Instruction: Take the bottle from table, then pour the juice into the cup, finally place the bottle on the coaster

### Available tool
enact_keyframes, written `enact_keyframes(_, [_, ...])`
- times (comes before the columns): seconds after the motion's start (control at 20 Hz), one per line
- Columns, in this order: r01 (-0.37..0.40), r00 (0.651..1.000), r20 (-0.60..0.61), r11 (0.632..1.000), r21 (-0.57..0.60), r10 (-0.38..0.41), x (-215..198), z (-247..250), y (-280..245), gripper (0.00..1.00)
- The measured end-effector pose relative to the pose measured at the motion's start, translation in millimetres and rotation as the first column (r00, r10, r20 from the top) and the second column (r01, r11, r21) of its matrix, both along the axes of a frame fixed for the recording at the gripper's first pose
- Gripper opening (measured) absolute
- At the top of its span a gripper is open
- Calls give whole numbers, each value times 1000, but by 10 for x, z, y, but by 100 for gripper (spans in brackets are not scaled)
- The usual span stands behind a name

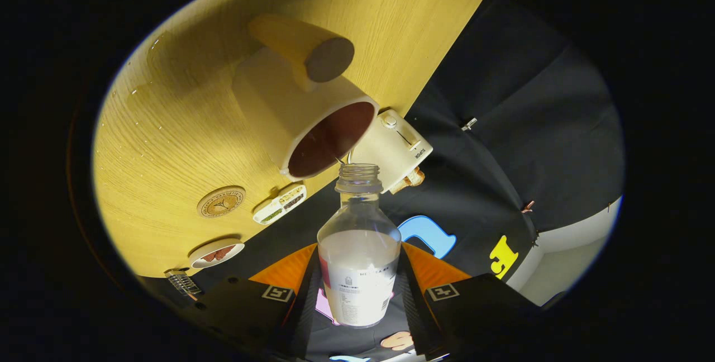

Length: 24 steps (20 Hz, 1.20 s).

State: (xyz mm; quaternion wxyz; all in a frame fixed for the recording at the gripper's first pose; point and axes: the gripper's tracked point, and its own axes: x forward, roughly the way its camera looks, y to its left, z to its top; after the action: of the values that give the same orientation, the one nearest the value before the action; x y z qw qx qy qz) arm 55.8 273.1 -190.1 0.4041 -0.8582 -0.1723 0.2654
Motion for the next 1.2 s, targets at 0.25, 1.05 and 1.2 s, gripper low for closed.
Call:
enact_keyframes(0.25, [3,1000,-4,1000,-5,-3,13,-7,-30,71])
enact_keyframes(1.05, [307,936,-265,903,299,-231,7,-65,-323,71])
enact_keyframes(1.2, [475,846,-457,780,408,-276,-7,-145,-367,72])
